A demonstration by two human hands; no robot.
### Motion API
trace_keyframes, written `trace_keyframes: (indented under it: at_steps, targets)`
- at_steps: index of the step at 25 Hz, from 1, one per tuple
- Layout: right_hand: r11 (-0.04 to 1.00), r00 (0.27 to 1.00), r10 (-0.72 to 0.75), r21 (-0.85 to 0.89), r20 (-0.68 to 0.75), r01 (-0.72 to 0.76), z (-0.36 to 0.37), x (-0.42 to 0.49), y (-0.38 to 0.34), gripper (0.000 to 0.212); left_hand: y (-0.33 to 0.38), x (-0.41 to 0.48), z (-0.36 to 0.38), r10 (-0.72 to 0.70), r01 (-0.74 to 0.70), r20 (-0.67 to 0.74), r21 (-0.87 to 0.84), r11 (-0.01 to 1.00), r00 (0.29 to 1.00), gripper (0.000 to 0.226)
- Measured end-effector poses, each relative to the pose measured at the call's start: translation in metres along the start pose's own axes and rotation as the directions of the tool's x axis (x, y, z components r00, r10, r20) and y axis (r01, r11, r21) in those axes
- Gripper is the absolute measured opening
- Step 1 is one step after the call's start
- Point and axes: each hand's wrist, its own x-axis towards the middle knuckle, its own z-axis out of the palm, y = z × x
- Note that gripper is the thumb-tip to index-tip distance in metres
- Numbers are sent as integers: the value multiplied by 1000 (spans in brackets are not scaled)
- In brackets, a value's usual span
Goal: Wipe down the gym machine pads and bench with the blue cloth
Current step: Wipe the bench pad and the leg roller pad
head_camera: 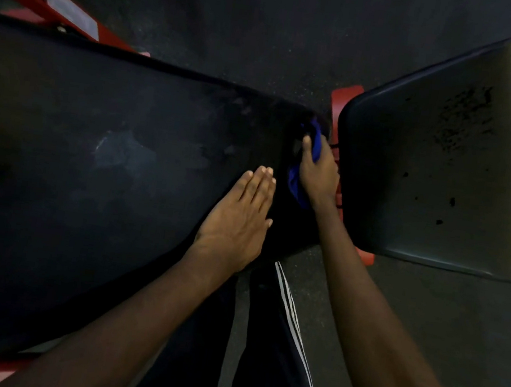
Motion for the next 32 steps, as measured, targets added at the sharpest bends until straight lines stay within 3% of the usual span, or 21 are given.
trace_keyframes:
  at_steps: [3,7,8,9,13,15,19,25,28,32]
  targets:
    - [938,938,-339,107,77,330,6,-26,-42,48,0,2,-3,44,-44,27,-3,999,999,61]
    - [679,645,-734,187,214,710,12,-40,-116,44,0,1,-9,138,-143,103,50,988,985,53]
    - [631,600,-775,173,201,756,16,-36,-128,42,0,1,-9,131,-137,96,65,988,987,55]
    - [621,599,-783,158,168,767,21,-28,-132,40,0,2,-9,119,-124,78,73,990,990,57]
    - [821,827,-561,135,19,554,28,-10,-129,31,-1,2,-6,68,-69,6,75,995,998,63]
    - [882,887,-462,92,-20,462,28,0,-125,23,1,2,-3,58,-58,1,69,996,998,64]
    - [969,967,-244,4,-77,245,26,38,-103,39,0,2,1,19,-17,-30,61,998,999,66]
    - [994,981,102,-10,-163,-105,9,28,-30,50,2,2,3,14,-13,-34,44,999,999,66]
    - [995,977,98,10,-190,-98,6,-38,11,48,4,2,3,15,-14,-45,22,1000,999,66]
    - [998,985,-60,6,-163,62,17,-117,27,51,4,5,3,23,-24,-40,-20,1000,999,64]
